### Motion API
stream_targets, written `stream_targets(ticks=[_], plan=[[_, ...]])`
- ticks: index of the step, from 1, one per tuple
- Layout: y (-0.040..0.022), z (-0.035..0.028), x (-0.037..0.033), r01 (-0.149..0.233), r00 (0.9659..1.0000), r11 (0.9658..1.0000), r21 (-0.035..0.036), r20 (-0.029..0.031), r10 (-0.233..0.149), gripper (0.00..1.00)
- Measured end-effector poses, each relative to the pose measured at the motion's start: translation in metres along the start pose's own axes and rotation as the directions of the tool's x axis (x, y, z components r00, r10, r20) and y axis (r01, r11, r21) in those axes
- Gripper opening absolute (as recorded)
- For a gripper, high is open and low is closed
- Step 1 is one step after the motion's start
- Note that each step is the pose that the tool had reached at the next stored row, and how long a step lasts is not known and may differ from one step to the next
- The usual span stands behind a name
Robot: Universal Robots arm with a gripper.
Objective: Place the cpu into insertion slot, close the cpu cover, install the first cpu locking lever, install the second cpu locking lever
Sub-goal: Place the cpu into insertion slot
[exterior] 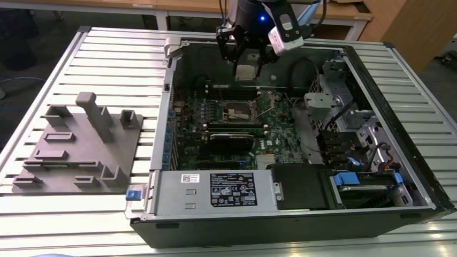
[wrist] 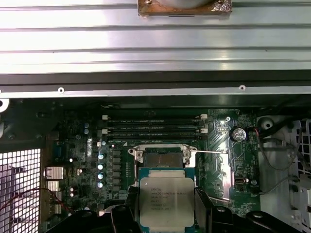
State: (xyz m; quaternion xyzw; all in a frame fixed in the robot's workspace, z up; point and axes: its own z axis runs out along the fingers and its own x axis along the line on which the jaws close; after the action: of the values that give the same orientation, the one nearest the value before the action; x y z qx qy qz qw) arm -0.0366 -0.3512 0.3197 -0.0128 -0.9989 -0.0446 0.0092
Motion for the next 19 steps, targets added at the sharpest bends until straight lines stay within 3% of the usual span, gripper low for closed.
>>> stream_targets(ticks=[11,19], plan=[[-0.0002,0.0018,0.0000,0.000,1.0000,1.0000,-0.0006,0.0003,0.000,0.54],[-0.0009,0.0098,-0.0002,0.000,1.0000,1.0000,-0.0002,0.0002,0.000,0.54]])
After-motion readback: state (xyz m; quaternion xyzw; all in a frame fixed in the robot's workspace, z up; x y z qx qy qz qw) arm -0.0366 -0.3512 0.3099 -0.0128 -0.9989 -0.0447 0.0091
